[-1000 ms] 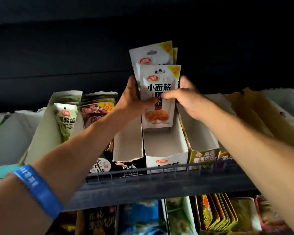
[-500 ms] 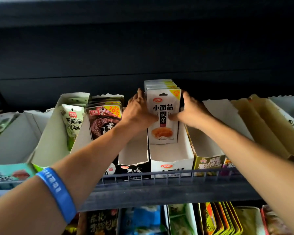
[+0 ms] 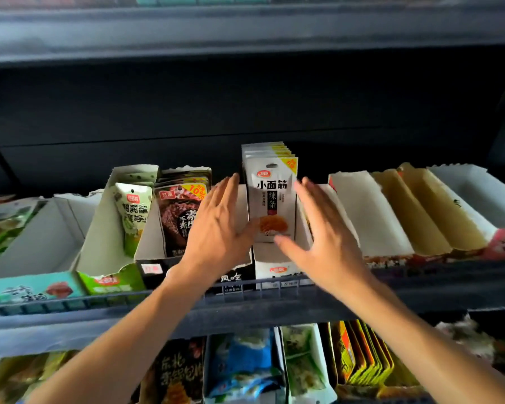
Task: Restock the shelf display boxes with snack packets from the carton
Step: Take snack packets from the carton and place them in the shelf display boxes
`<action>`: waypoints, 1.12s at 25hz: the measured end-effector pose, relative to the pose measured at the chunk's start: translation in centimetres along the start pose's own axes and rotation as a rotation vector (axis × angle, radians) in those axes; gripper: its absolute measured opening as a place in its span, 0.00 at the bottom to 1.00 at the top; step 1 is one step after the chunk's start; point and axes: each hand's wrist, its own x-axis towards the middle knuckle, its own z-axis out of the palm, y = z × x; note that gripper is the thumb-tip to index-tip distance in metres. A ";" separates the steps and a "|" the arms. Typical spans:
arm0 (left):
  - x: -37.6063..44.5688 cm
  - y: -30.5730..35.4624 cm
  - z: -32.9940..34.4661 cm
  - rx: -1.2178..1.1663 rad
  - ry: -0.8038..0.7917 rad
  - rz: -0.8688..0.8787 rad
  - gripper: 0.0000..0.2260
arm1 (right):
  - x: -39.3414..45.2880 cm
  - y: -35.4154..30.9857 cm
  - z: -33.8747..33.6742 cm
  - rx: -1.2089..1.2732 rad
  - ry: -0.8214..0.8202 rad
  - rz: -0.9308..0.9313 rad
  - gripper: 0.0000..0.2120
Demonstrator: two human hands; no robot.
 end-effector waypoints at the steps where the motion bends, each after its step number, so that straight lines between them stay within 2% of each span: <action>1: -2.1 0.1 -0.6 -0.002 0.011 0.026 0.37 | -2.0 -1.2 0.0 0.034 -0.012 -0.062 0.41; 5: -13.0 -1.1 -2.1 -0.135 0.127 -0.053 0.34 | -10.4 -5.4 2.4 0.142 -0.166 -0.025 0.41; 8: -24.4 -4.1 -1.3 -0.178 0.092 -0.291 0.33 | -17.8 -7.7 6.6 0.200 -0.417 0.022 0.39; 10: -32.0 -7.3 0.4 -0.155 -0.100 -0.517 0.33 | -23.8 -8.4 10.2 0.190 -0.691 0.120 0.33; 12: -38.1 -10.6 1.9 -0.114 -0.407 -0.685 0.32 | -29.8 -8.7 12.9 0.141 -0.992 0.239 0.28; 13: -40.5 -11.8 2.2 -0.103 -0.587 -0.756 0.28 | -32.3 -8.6 13.8 0.118 -1.103 0.292 0.26; 15: -44.7 -13.9 2.7 -0.065 -0.858 -0.784 0.20 | -36.3 -7.9 15.2 0.061 -1.226 0.325 0.26; 17: -47.7 -15.0 3.6 -0.057 -1.067 -0.764 0.19 | -37.5 -7.9 16.1 0.009 -1.304 0.324 0.20; 18: -48.4 -15.2 4.1 -0.073 -1.123 -0.783 0.19 | -37.4 -8.1 16.4 -0.001 -1.328 0.309 0.18; 20: -48.1 -15.2 5.3 -0.115 -1.102 -0.839 0.21 | -37.2 -8.1 17.4 -0.026 -1.337 0.251 0.19; 23: -47.3 -15.2 7.5 -0.155 -0.941 -0.818 0.27 | -37.3 -8.2 18.3 -0.033 -1.361 0.210 0.24; 25: -47.5 -15.7 8.6 -0.127 -0.919 -0.749 0.23 | -37.7 -7.9 19.0 -0.060 -1.399 0.160 0.25; 28: -47.6 -16.6 9.8 -0.041 -0.963 -0.781 0.20 | -37.5 -7.5 19.9 -0.027 -1.371 0.166 0.22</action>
